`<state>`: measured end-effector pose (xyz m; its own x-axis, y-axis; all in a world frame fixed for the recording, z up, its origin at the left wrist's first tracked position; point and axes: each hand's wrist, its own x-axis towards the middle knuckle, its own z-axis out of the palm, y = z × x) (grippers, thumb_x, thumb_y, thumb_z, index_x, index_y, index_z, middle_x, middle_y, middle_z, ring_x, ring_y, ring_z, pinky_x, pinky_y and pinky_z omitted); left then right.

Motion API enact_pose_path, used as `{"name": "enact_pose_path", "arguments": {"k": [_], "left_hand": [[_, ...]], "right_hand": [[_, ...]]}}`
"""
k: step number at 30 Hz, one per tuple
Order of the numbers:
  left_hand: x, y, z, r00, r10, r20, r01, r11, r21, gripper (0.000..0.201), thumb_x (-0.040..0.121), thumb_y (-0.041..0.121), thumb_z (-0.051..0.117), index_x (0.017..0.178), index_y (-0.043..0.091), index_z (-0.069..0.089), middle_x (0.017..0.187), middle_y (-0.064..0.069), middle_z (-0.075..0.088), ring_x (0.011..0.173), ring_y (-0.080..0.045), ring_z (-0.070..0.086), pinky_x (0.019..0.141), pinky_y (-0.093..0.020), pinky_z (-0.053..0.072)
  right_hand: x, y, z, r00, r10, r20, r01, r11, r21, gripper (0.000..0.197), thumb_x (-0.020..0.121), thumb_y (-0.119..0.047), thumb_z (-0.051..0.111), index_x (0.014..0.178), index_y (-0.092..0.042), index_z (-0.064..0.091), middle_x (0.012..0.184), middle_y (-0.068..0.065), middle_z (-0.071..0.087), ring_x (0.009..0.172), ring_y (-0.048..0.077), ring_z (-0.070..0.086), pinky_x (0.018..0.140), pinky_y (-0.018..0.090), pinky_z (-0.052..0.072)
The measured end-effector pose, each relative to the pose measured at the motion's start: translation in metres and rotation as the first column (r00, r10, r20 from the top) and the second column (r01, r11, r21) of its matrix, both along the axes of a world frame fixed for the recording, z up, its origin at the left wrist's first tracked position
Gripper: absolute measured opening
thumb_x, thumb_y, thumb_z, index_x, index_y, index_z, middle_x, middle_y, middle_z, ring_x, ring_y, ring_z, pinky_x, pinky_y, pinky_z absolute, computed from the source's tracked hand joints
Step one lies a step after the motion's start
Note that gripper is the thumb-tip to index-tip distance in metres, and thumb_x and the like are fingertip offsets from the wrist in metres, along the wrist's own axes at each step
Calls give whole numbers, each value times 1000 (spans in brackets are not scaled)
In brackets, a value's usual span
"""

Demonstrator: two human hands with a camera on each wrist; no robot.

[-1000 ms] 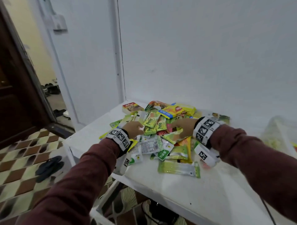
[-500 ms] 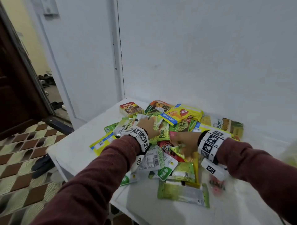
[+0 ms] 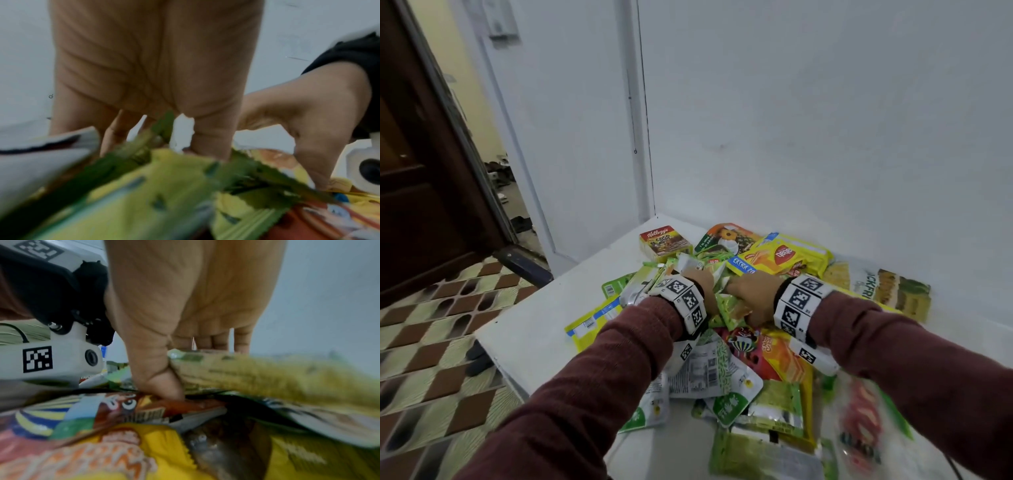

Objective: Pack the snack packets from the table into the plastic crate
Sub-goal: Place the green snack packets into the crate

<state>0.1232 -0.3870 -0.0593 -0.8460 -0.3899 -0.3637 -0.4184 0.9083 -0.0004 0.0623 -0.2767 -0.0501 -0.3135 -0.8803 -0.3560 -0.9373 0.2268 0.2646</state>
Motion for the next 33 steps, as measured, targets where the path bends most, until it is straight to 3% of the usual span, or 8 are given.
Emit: {"name": "enact_pose_path", "arguments": {"k": [4, 7, 13, 17, 22, 25, 29, 33], "left_hand": [[0, 1, -5, 999, 17, -37, -16, 999, 32, 18, 87, 19, 58, 94, 7, 47, 85, -5, 49, 83, -22, 54, 66, -28, 45], [2, 3, -8, 995, 45, -85, -40, 997, 68, 42, 89, 16, 53, 126, 2, 37, 119, -13, 55, 105, -29, 57, 77, -34, 48], [7, 10, -13, 992, 52, -117, -33, 987, 157, 58, 91, 14, 52, 137, -2, 21, 116, -18, 54, 104, -32, 56, 68, -31, 43], [9, 7, -5, 986, 23, -164, 12, 979, 206, 16, 94, 15, 48, 85, 2, 47, 73, -10, 44, 80, -24, 47, 60, -30, 39], [6, -13, 11, 938, 59, -343, 52, 951, 306, 37, 93, 24, 48, 60, 8, 41, 56, -2, 37, 50, -14, 39, 48, -23, 30], [14, -29, 30, 833, 256, -491, 57, 843, 536, 43, 91, 29, 53, 51, 14, 43, 46, 4, 42, 35, -6, 39, 38, -15, 30], [25, -58, 52, 651, 569, -502, 54, 626, 778, 29, 88, 11, 51, 60, 13, 43, 43, 5, 39, 29, -4, 36, 36, -12, 28], [31, -103, 48, 635, 682, -363, -46, 503, 863, 32, 84, 21, 53, 55, 17, 40, 35, 9, 33, 48, -16, 29, 62, -33, 36]], "right_hand": [[-9, 8, -3, 997, 74, 36, -71, 995, -64, 53, 80, -25, 63, 127, -11, 45, 126, 9, 48, 114, 26, 49, 89, 36, 45], [-9, 15, -4, 992, 97, 80, -90, 993, -82, 46, 81, -20, 59, 125, -12, 47, 116, 11, 56, 107, 29, 55, 87, 39, 47], [-7, 24, -4, 980, 173, 95, -155, 973, -169, 46, 81, -6, 49, 126, -11, 51, 115, 12, 59, 107, 27, 54, 87, 38, 45], [-4, 27, -7, 978, 170, 120, -143, 968, -205, 41, 77, -3, 49, 117, -5, 58, 121, 9, 58, 116, 26, 49, 93, 37, 41], [-8, 29, 6, 968, 2, 251, 72, 957, -282, 18, 82, 4, 44, 94, -9, 48, 101, 14, 56, 99, 27, 53, 79, 31, 38], [-10, 28, 26, 933, -31, 360, 184, 897, -401, 22, 88, -1, 49, 81, -22, 46, 79, 1, 54, 83, 25, 54, 76, 37, 43], [1, 12, 55, 841, -35, 540, 366, 771, -521, 11, 93, -12, 52, 83, -16, 50, 75, -10, 52, 65, 8, 50, 66, 27, 39], [0, -31, 53, 667, -158, 728, 626, 648, -433, 18, 89, -14, 50, 74, -4, 52, 75, 11, 48, 72, 23, 44, 66, 30, 32]]}}
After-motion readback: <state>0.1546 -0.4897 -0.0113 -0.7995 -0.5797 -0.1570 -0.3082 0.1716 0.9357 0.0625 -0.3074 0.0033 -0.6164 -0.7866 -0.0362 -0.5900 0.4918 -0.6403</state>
